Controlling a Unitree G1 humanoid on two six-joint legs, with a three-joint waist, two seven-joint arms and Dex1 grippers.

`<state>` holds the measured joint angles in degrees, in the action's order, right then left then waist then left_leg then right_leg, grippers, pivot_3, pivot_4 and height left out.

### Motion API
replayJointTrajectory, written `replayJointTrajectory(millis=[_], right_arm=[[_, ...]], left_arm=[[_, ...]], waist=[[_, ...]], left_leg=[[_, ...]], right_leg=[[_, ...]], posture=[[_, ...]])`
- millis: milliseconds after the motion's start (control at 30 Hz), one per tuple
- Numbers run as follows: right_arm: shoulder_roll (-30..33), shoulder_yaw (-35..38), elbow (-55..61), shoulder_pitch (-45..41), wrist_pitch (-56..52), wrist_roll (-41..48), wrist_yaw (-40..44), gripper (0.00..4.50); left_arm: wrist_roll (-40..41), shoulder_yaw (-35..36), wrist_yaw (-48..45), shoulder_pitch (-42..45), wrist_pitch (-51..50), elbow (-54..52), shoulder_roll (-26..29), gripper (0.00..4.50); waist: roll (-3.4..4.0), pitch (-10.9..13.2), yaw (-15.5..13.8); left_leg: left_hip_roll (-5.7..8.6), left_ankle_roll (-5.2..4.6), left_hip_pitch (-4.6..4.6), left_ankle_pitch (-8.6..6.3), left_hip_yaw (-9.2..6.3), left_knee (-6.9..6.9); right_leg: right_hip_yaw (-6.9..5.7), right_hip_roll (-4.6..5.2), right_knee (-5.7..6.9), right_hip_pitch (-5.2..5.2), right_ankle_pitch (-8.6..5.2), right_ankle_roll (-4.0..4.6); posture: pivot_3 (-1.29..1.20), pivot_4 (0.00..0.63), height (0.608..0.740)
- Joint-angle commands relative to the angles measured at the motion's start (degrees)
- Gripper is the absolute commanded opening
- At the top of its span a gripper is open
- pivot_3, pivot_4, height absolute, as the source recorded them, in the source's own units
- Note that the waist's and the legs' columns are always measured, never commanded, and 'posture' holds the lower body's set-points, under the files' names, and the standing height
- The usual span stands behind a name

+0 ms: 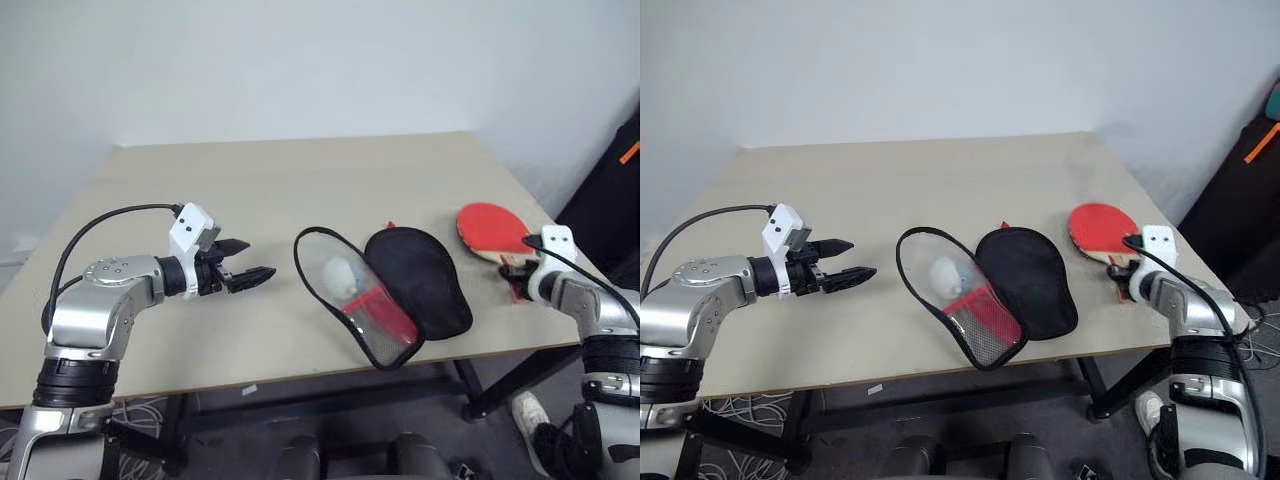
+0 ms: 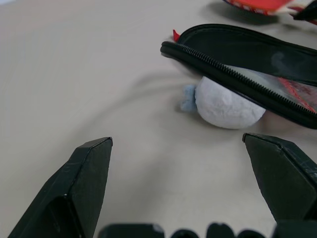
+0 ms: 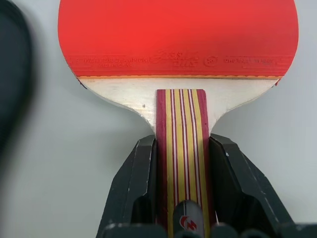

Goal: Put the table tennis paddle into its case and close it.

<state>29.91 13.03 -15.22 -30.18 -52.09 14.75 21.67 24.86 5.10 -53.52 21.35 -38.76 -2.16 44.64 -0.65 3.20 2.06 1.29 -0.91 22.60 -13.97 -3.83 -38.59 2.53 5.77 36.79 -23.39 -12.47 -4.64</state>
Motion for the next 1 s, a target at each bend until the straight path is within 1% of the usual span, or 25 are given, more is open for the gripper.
replayJointTrajectory(millis=[33,200,400,667,1000], right_arm=[[-5.3,-0.9,16.9,-2.6,-7.3,4.8,-2.7,1.12],[-13.1,-4.8,28.8,1.4,-15.4,5.4,-7.6,1.12],[-16.8,-7.1,33.0,6.4,-18.4,4.5,-11.0,1.12],[-15.8,-9.7,32.7,10.6,-17.4,2.4,-12.2,1.12],[-14.3,-10.7,30.8,11.2,-14.6,-0.2,-13.0,1.12]], left_arm=[[-0.4,0.0,-0.1,2.2,1.3,0.1,0.1,4.5],[-0.4,-0.3,-0.1,2.3,1.2,-0.1,-0.1,4.5],[-0.4,-0.2,-0.4,2.0,1.1,-0.1,0.3,4.5],[-0.3,-0.1,-0.4,2.0,0.8,-0.2,0.5,4.5],[-0.2,-0.3,-0.5,2.3,0.5,-0.4,0.4,4.5]], waist=[[0.01,0.0,0.6],[-0.03,0.0,0.4],[-0.01,0.0,-0.4],[0.01,0.0,-0.1],[0.0,0.0,-0.3]], left_leg=[[-0.02,0.0,0.0,0.0,-0.01,0.03],[0.04,0.0,0.02,0.0,-0.13,0.06],[0.1,0.0,0.03,0.0,-0.14,-0.01],[0.04,0.01,0.02,0.0,-0.07,0.04],[0.04,0.01,0.02,0.0,-0.08,0.03]], right_leg=[[0.0,-0.01,0.02,-0.02,0.0,0.0],[-0.04,0.0,0.02,0.01,0.02,0.02],[-0.06,0.05,0.01,0.02,-0.01,-0.02],[-0.05,0.01,0.02,-0.05,-0.02,-0.03],[-0.05,0.02,0.01,-0.02,-0.12,-0.19]], posture=[[0.0,0.0,0.698],[0.0,0.0,0.698],[0.0,0.0,0.698],[0.0,0.0,0.698],[0.0,0.0,0.698]])
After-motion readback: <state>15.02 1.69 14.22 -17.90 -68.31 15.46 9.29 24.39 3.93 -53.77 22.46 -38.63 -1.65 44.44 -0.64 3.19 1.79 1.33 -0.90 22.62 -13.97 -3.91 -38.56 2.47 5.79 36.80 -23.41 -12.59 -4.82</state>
